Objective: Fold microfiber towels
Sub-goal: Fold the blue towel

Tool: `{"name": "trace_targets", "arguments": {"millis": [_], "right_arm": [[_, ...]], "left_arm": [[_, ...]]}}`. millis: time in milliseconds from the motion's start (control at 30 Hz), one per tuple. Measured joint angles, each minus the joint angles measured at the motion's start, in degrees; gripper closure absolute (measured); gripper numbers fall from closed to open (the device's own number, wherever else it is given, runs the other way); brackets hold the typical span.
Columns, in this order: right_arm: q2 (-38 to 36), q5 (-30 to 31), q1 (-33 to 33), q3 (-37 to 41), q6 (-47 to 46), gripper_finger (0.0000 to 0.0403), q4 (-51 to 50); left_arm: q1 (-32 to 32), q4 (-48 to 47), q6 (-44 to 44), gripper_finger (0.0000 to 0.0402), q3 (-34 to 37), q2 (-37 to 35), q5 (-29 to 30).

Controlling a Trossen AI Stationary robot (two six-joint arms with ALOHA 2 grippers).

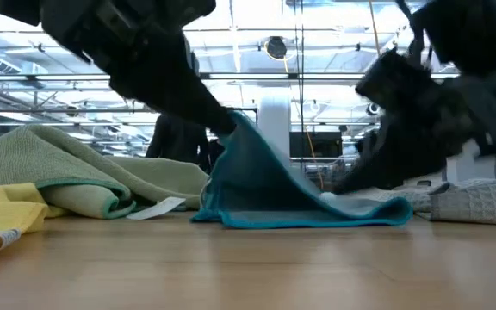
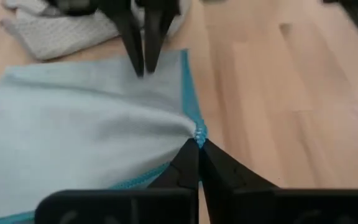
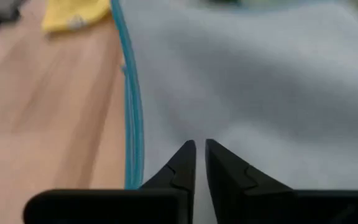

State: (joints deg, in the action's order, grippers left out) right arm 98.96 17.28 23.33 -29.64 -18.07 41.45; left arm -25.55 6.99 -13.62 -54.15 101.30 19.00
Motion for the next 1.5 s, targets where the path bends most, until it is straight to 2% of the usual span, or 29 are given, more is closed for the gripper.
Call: {"name": "trace_targets", "arguments": {"millis": [133, 300, 433, 533, 667, 733, 800, 933, 1000, 1100, 1267, 1333, 1500], "right_arm": [[-5.9, 0.8, 0.4, -0.1, 0.3, 0.035, -5.6], [-9.9, 0.9, 1.8, -0.1, 0.8, 0.0332, -7.2], [-10.2, 1.2, 2.7, -0.1, 1.2, 0.0328, -6.3], [-10.2, 2.5, 3.1, -0.1, 0.9, 0.0328, -6.5], [-10.2, 2.4, 3.4, -0.1, 1.2, 0.0328, -6.1], [-10.2, 2.4, 3.4, -0.1, 1.7, 0.0328, -5.7], [-10.2, 2.4, 3.4, 0.0, 2.5, 0.0328, -5.2], [-6.9, 2.1, 2.3, -0.1, 5.1, 0.0328, 2.9], [-3.3, 2.0, 1.4, -0.7, 5.7, 0.033, 8.8], [2.9, -0.3, 0.0, -2.9, 5.0, 0.0342, 13.4], [13.5, -3.3, -0.5, -10.5, 3.2, 0.0371, 12.7], [16.7, -4.5, -0.4, -12.9, 3.1, 0.0381, 12.0], [20.8, -5.7, -0.5, -16.4, 0.7, 0.04, 9.4]], "left_arm": [[0.8, -2.4, -0.1, 0.0388, 0.0, -0.1, 0.3], [1.5, -4.0, -1.2, 0.0354, -0.1, 1.6, -2.0], [1.9, -4.9, -2.3, 0.0302, -0.1, 3.2, -4.0], [1.9, -9.9, -4.0, 0.0249, -0.1, 2.6, -4.7], [2.0, -15.6, -2.3, 0.0198, -1.5, -2.7, -11.2], [1.9, -17.4, 0.0, 0.0185, -1.5, -5.4, -11.7], [2.0, -17.7, 4.3, 0.018, -1.4, -7.7, -8.3], [5.8, -12.0, 10.4, 0.018, -1.6, -9.9, 8.7], [9.9, -11.9, 11.2, 0.0186, -1.4, -9.5, 10.0], [16.9, -11.4, 10.0, 0.0199, -1.4, -7.6, 6.3], [25.2, -11.6, 8.3, 0.021, -1.4, -3.1, -10.6], [26.5, -11.4, 8.4, 0.021, -1.4, -0.5, -12.8], [27.5, -14.5, 8.5, 0.021, -1.3, 3.2, -13.0]]}}
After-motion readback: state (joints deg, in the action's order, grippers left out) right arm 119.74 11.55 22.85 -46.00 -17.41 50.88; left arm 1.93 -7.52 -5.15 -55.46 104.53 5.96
